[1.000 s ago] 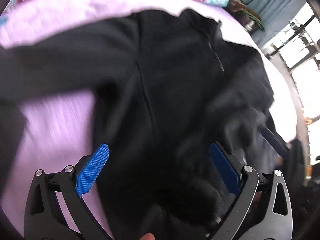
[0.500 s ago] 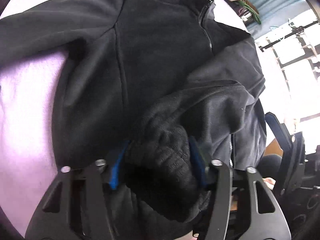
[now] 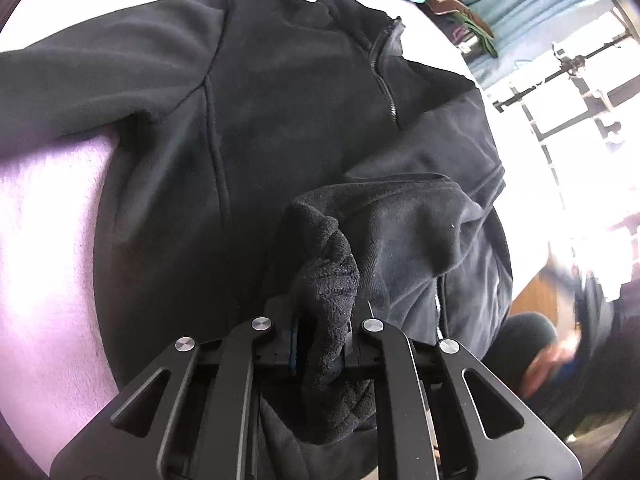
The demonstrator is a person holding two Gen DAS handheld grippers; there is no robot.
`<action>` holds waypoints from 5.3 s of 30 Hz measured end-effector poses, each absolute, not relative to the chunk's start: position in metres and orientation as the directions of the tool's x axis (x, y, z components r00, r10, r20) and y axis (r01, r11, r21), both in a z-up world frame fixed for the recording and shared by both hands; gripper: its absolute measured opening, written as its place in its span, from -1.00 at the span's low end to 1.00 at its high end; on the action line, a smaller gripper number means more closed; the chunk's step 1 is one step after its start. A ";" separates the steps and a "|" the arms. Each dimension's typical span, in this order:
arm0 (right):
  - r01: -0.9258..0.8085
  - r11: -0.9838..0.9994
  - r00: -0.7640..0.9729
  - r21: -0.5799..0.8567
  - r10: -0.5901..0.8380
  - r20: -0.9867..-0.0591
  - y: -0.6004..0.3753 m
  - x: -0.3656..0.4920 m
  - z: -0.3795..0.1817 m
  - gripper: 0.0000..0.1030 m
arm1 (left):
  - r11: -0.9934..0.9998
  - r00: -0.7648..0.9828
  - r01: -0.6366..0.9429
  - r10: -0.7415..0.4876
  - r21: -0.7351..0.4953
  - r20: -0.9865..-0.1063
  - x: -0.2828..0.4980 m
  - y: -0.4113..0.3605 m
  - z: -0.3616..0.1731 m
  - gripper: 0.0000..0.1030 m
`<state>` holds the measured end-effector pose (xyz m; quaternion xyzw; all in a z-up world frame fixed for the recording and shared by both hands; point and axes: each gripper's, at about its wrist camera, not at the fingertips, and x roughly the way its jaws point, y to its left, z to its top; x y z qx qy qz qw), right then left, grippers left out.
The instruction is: Fold large clothes
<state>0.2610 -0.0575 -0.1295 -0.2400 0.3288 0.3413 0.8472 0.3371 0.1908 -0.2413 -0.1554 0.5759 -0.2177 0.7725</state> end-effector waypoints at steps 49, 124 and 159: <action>-0.681 0.710 0.413 -0.181 0.168 -0.895 -0.233 0.541 -0.132 0.88 | 0.962 0.609 0.250 -0.242 -0.107 -0.755 0.400 0.175 -0.191 0.88; -0.602 0.793 0.605 -0.099 0.372 -0.704 0.107 0.435 -0.176 0.88 | 0.740 0.651 -0.493 -0.034 -0.457 -0.758 0.334 0.587 -0.145 0.88; -0.450 0.866 0.596 -0.217 0.111 -0.795 0.121 0.512 -0.244 0.88 | 0.671 0.750 -0.518 0.059 -0.530 -0.659 0.371 0.665 -0.147 -0.87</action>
